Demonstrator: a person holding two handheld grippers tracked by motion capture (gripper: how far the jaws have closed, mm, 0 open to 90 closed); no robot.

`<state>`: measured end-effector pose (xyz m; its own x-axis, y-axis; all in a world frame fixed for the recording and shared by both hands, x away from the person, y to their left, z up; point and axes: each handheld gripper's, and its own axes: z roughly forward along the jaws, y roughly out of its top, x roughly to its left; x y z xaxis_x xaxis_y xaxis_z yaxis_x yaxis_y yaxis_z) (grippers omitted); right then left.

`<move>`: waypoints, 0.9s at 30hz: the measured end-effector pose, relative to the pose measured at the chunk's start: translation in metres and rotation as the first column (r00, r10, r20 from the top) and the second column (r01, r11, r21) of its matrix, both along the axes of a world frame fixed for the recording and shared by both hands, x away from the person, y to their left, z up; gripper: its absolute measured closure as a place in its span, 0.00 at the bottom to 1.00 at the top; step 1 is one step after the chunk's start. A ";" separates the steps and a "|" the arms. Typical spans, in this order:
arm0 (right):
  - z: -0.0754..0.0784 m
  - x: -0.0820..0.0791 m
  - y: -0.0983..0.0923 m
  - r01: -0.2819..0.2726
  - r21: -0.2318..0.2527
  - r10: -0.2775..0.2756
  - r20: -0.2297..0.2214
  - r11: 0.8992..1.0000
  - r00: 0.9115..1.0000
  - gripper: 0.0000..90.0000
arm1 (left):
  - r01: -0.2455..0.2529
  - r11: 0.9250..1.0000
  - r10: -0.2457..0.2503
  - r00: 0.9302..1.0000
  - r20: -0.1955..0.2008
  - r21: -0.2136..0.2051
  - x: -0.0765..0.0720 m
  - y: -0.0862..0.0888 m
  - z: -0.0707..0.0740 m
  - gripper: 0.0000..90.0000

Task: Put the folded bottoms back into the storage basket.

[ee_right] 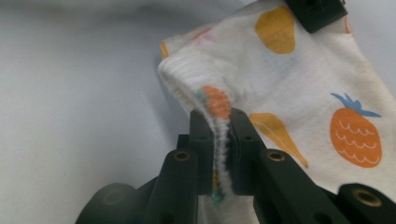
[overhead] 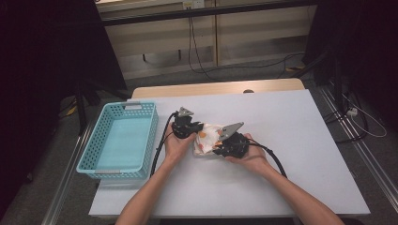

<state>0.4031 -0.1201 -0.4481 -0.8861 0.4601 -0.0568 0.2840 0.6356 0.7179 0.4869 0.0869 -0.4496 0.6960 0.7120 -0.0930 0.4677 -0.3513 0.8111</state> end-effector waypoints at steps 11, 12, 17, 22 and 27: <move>0.009 -0.003 0.000 0.000 0.042 0.000 0.015 0.999 1.000 0.91 | 0.003 0.998 -0.002 1.000 0.013 -0.067 -0.002 0.007 0.015 0.89; 0.009 -0.003 -0.001 -0.001 0.046 0.001 0.016 0.999 1.000 0.91 | 0.006 0.998 -0.005 1.000 0.019 -0.066 -0.003 0.007 0.017 0.89; 0.014 -0.004 -0.001 0.004 0.070 -0.005 0.019 0.998 1.000 0.91 | 0.004 0.998 -0.002 0.999 0.035 -0.058 -0.005 0.007 0.022 0.89; 0.018 -0.005 -0.002 0.007 0.091 -0.010 0.027 0.996 1.000 0.91 | -0.001 0.998 0.004 0.999 0.041 -0.063 -0.005 0.010 0.027 0.89; 0.021 -0.006 -0.002 0.004 0.104 -0.007 0.032 0.995 0.999 0.91 | 0.005 0.997 -0.001 0.999 0.051 -0.074 -0.006 0.010 0.031 0.89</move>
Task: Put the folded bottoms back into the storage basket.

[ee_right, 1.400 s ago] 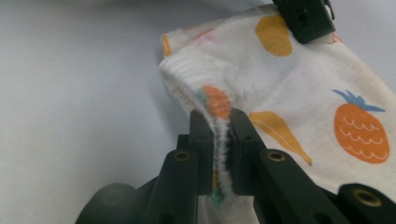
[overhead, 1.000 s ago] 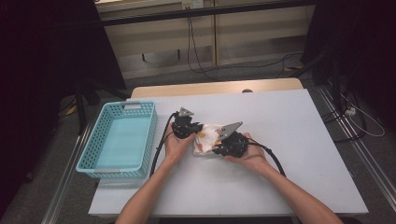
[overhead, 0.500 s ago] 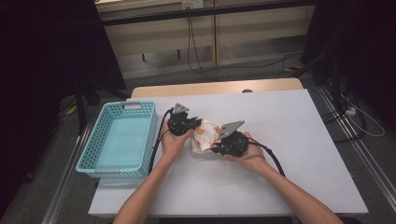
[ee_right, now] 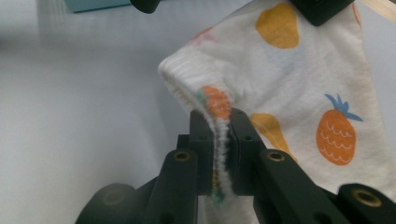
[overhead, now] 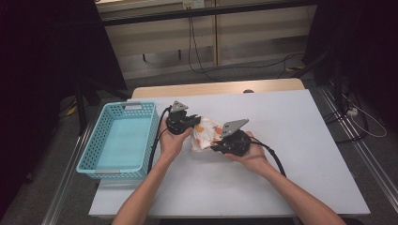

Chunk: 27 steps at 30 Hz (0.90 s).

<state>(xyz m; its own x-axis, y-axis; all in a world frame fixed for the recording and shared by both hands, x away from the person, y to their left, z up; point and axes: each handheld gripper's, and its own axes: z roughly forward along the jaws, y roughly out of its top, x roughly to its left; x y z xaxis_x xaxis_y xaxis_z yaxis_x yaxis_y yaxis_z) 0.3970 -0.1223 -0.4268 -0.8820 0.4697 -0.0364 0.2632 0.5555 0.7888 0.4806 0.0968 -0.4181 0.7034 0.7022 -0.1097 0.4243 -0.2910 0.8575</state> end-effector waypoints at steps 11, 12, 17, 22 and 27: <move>0.009 -0.004 0.001 -0.013 0.029 0.012 0.011 0.999 1.000 0.91 | 0.016 1.000 -0.016 1.000 0.024 -0.004 -0.005 0.003 0.015 0.89; 0.010 -0.004 0.002 -0.013 0.030 0.013 0.013 0.999 1.000 0.91 | 0.017 1.000 -0.017 1.000 0.023 -0.010 -0.005 0.002 0.016 0.89; 0.013 -0.006 0.003 -0.014 0.033 0.013 0.029 0.999 0.999 0.91 | 0.023 1.000 -0.023 0.999 0.032 0.002 -0.004 0.006 0.021 0.89; 0.020 -0.007 0.002 -0.011 0.055 0.009 0.041 0.998 0.999 0.91 | 0.022 1.000 -0.022 0.999 0.040 -0.004 -0.004 0.008 0.025 0.89; 0.021 -0.008 0.003 -0.011 0.065 0.008 0.044 0.998 0.999 0.91 | 0.032 0.999 -0.031 0.998 0.053 -0.010 -0.005 0.010 0.032 0.89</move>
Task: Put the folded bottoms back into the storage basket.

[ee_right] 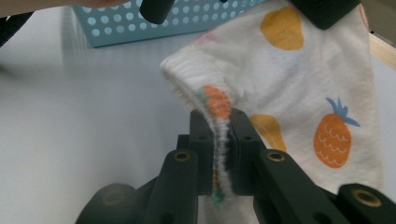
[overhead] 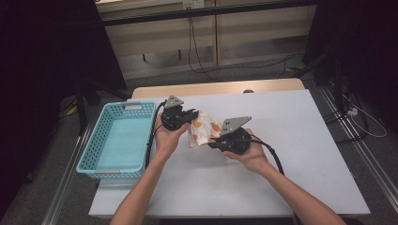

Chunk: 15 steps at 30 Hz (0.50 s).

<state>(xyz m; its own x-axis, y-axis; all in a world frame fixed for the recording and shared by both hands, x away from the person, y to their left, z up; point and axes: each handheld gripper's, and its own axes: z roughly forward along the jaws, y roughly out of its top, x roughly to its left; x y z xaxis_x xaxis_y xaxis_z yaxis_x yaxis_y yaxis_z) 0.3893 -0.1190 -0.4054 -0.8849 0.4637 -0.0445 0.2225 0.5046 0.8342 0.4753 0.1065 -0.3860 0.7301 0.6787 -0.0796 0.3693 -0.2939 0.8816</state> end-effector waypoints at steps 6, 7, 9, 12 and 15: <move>0.006 -0.001 0.001 0.002 0.018 -0.002 0.009 1.000 1.000 0.91 | 0.005 1.000 -0.005 1.000 0.017 0.006 -0.001 0.003 0.008 0.89; 0.008 -0.001 0.001 0.002 0.024 -0.002 0.008 1.000 1.000 0.91 | 0.003 1.000 -0.003 1.000 0.015 -0.001 -0.001 0.004 0.009 0.89; 0.012 -0.001 0.003 0.000 0.030 -0.001 0.014 1.000 1.000 0.91 | -0.002 1.000 0.002 1.000 0.019 -0.008 -0.001 0.007 0.013 0.89; 0.015 0.001 0.006 -0.002 0.041 0.001 0.014 0.999 1.000 0.91 | -0.011 1.000 0.011 1.000 0.014 -0.025 -0.001 0.012 0.015 0.89; 0.017 0.001 0.012 -0.008 0.060 0.007 0.019 0.998 1.000 0.91 | -0.025 0.999 0.026 0.999 0.022 -0.034 -0.001 0.018 0.020 0.89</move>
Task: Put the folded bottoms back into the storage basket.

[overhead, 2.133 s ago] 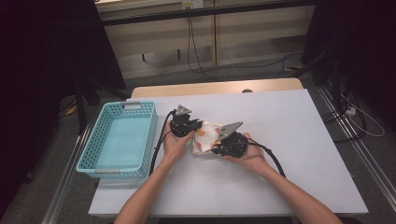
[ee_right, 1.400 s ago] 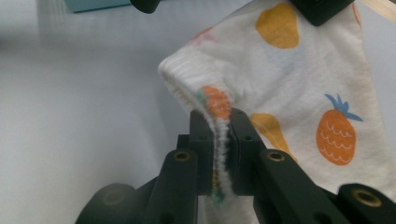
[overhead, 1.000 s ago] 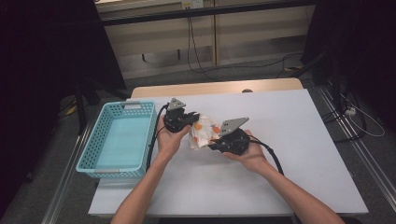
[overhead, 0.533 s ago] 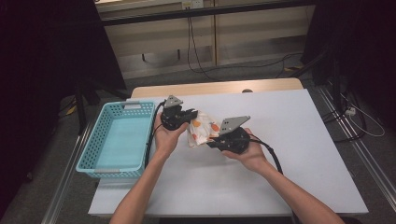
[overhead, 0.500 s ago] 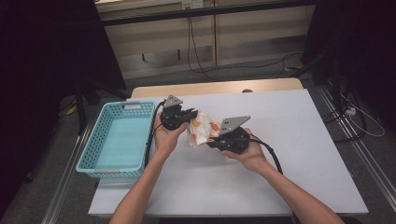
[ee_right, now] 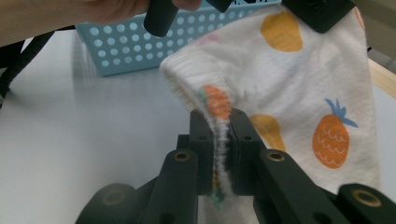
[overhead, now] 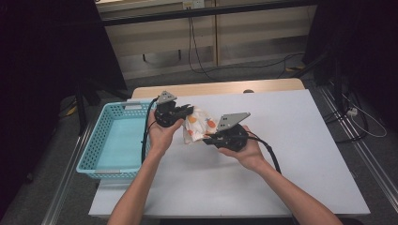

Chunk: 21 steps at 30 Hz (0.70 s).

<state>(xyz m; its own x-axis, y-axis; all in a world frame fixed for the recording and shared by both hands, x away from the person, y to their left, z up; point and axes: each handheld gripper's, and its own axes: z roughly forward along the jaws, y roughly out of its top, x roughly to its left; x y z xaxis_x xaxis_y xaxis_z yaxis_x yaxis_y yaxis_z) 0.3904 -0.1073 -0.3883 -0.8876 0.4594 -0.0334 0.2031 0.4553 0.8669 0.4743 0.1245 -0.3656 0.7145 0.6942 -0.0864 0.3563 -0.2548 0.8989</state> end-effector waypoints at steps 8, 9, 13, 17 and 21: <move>0.010 0.003 0.012 -0.029 -0.002 0.029 0.019 1.000 0.999 0.91 | -0.012 1.000 0.012 1.000 0.022 -0.001 -0.002 0.009 0.010 0.89; 0.011 0.003 0.012 -0.031 0.000 0.031 0.020 1.000 0.999 0.91 | -0.011 1.000 0.011 1.000 0.022 -0.003 -0.002 0.010 0.010 0.89; 0.016 0.003 0.015 -0.034 0.013 0.034 0.026 0.999 0.999 0.91 | -0.012 1.000 0.013 0.999 0.037 -0.008 -0.003 0.014 0.016 0.89; 0.020 0.004 0.022 -0.047 0.012 0.046 0.035 0.999 0.998 0.91 | -0.018 1.000 0.019 0.999 0.035 -0.012 -0.003 0.019 0.022 0.89; 0.025 0.005 0.028 -0.053 0.011 0.053 0.044 0.999 0.998 0.91 | -0.028 0.999 0.029 0.999 0.036 -0.020 -0.004 0.027 0.026 0.89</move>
<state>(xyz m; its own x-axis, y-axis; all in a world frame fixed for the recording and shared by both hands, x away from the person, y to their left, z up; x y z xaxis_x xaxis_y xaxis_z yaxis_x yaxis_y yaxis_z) 0.3951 -0.0793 -0.3637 -0.9084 0.4126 -0.0676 0.1405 0.4535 0.8801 0.4707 0.1513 -0.3396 0.6973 0.7129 -0.0744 0.3305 -0.2277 0.9159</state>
